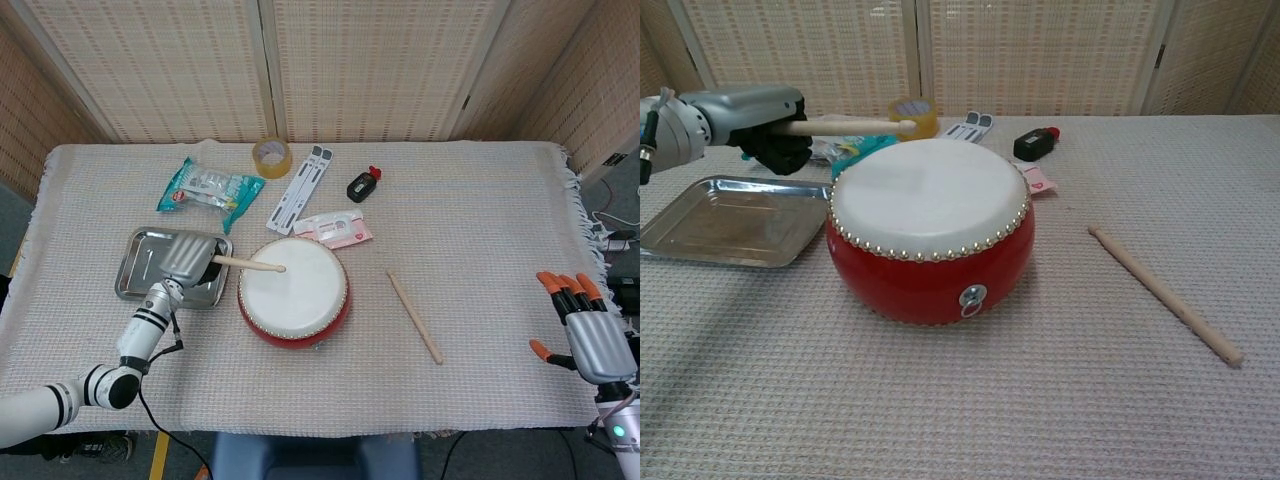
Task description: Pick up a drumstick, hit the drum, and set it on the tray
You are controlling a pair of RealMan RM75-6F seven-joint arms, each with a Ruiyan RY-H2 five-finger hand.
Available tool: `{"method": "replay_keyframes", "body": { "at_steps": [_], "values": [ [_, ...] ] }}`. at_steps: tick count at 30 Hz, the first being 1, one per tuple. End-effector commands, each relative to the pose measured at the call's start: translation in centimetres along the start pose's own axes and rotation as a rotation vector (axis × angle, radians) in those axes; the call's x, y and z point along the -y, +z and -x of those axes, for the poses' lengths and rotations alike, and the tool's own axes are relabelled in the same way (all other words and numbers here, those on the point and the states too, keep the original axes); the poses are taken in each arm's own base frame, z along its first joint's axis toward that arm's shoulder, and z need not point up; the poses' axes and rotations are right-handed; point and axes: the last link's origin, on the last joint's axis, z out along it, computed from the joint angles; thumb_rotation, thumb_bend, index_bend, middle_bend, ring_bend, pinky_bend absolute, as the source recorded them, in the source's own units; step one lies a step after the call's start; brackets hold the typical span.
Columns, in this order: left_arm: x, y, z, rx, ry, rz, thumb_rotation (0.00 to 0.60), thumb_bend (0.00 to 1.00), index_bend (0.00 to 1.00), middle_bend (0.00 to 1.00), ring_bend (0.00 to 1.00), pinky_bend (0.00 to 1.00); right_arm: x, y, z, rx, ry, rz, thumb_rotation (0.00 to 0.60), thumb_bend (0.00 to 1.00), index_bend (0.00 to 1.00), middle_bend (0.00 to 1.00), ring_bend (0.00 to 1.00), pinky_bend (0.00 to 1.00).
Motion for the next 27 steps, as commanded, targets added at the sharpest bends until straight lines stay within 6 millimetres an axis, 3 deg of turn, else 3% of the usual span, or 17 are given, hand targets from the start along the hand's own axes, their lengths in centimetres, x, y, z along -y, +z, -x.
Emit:
{"method": "replay_keyframes", "body": {
  "at_steps": [1,6,13,16,24,27],
  "values": [
    [-0.4,0.4,1.7,0.017,0.213,0.025,0.600,0.78,1.00,1.00,1.00,1.00,0.0,0.0,0.0,-0.003,0.000,-0.002,0.600,0.18,0.00,0.08,0.00,0.00],
    [-0.6,0.2,1.6,0.021,0.208,0.017,0.600,0.78,1.00,1.00,1.00,1.00,-0.1,-0.1,-0.2,-0.014,-0.002,-0.003,0.600,0.18,0.00,0.08,0.00,0.00],
    [-0.8,-0.4,-1.6,-0.064,-0.109,-0.005,0.600,0.78,1.00,1.00,1.00,1.00,0.0,0.0,-0.4,-0.023,-0.002,-0.006,0.600,0.18,0.00,0.08,0.00,0.00],
    [-0.9,-0.2,-1.3,-0.041,-0.048,0.010,0.600,0.78,1.00,1.00,1.00,1.00,-0.1,0.0,-0.4,-0.023,-0.001,-0.004,0.600,0.18,0.00,0.08,0.00,0.00],
    [-0.7,0.6,2.1,0.027,0.312,0.015,0.600,0.78,1.00,1.00,1.00,1.00,-0.2,-0.1,-0.3,-0.019,0.002,0.001,0.600,0.18,0.00,0.08,0.00,0.00],
    [-0.7,0.6,1.9,0.013,0.309,-0.027,0.600,0.78,1.00,1.00,1.00,1.00,-0.3,-0.1,-0.3,-0.018,0.002,0.004,0.600,0.18,0.00,0.08,0.00,0.00]
  ]
}}
